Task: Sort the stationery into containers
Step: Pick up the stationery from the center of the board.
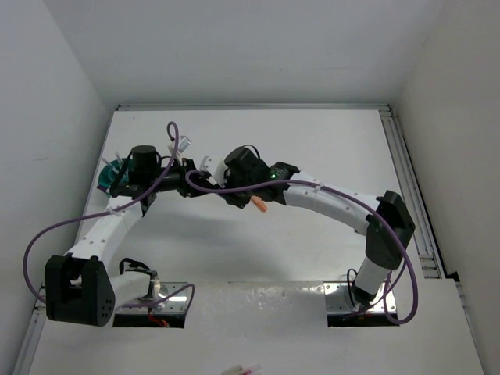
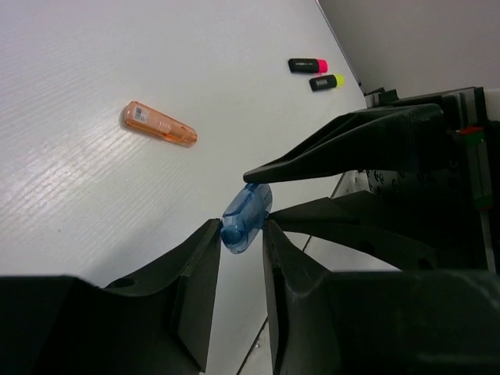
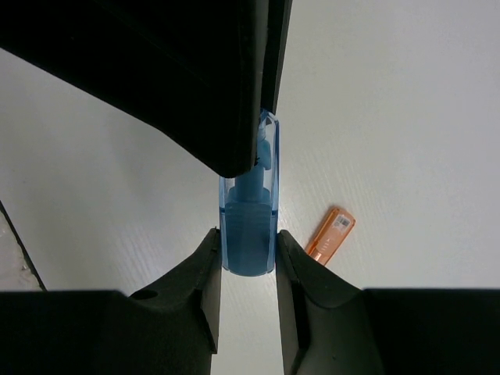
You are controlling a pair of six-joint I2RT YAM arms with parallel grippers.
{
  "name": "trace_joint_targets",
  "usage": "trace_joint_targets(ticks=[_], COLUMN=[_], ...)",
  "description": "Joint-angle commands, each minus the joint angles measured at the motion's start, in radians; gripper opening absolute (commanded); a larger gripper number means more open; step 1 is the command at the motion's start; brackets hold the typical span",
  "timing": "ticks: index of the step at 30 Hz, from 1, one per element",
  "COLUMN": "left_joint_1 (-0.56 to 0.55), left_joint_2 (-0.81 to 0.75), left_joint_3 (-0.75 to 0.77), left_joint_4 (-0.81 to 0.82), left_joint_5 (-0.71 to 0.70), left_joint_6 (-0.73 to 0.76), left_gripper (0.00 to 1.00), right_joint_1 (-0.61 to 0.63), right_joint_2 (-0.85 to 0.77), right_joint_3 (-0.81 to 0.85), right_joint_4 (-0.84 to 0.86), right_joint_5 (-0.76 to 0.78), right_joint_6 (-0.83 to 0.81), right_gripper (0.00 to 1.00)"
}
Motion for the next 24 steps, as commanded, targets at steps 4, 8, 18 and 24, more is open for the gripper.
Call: trace_joint_targets(ticks=[4,8,18,24], left_joint_1=[-0.010,-0.003,0.102,0.213], left_joint_2=[-0.013,-0.014,-0.029,-0.014], left_joint_3=[-0.014,-0.021,0.007,0.090], left_joint_4=[0.040,0.035,-0.094,-0.163], left_joint_5=[0.012,0.007,0.003,0.016], left_joint_6=[-0.034,-0.034,0.050,0.118], left_gripper=[0.27,0.12,0.00,0.00], right_joint_1=[0.029,0.039,0.016,-0.095], right_joint_2=[-0.019,-0.021,-0.035,-0.075], right_joint_3=[0.059,0.068,0.092,0.123], right_joint_4=[0.009,0.003,-0.023,-0.048], right_joint_5=[0.014,0.019,0.079,0.066], right_joint_6=[-0.024,-0.024,0.034,0.132], right_gripper=[0.00,0.00,0.71,0.87])
